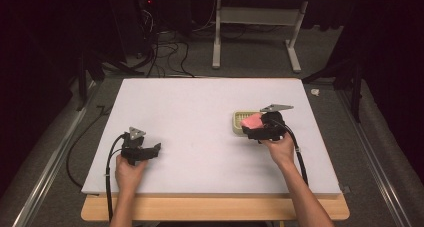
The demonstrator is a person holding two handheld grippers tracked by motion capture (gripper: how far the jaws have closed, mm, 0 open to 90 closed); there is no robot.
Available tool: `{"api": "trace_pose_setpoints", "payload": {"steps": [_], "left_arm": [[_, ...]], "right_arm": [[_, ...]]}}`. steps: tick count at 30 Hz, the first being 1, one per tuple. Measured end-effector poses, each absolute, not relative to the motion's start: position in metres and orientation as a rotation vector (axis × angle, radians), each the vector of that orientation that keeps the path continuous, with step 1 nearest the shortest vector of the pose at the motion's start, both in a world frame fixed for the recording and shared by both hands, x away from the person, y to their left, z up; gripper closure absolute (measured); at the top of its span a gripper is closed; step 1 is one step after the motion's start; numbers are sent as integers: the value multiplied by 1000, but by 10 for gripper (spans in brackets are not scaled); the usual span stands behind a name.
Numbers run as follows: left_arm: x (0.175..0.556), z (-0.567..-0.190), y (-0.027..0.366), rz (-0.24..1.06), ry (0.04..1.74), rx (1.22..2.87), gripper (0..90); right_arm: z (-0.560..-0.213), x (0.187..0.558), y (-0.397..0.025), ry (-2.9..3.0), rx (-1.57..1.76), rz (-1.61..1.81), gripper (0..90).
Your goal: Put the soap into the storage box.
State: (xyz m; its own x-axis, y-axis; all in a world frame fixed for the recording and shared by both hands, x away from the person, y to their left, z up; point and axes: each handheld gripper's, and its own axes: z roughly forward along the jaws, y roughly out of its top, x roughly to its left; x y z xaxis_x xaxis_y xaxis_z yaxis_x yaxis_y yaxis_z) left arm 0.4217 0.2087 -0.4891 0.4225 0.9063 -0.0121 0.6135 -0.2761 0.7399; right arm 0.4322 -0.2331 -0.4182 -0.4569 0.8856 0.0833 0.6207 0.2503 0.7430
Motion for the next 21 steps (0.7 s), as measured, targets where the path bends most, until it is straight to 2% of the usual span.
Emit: {"api": "trace_pose_setpoints", "payload": {"steps": [21], "left_arm": [[422,-489,209,552,1281,2001,214]], "right_arm": [[-431,467,-224,2127,1497,901,137]]}}
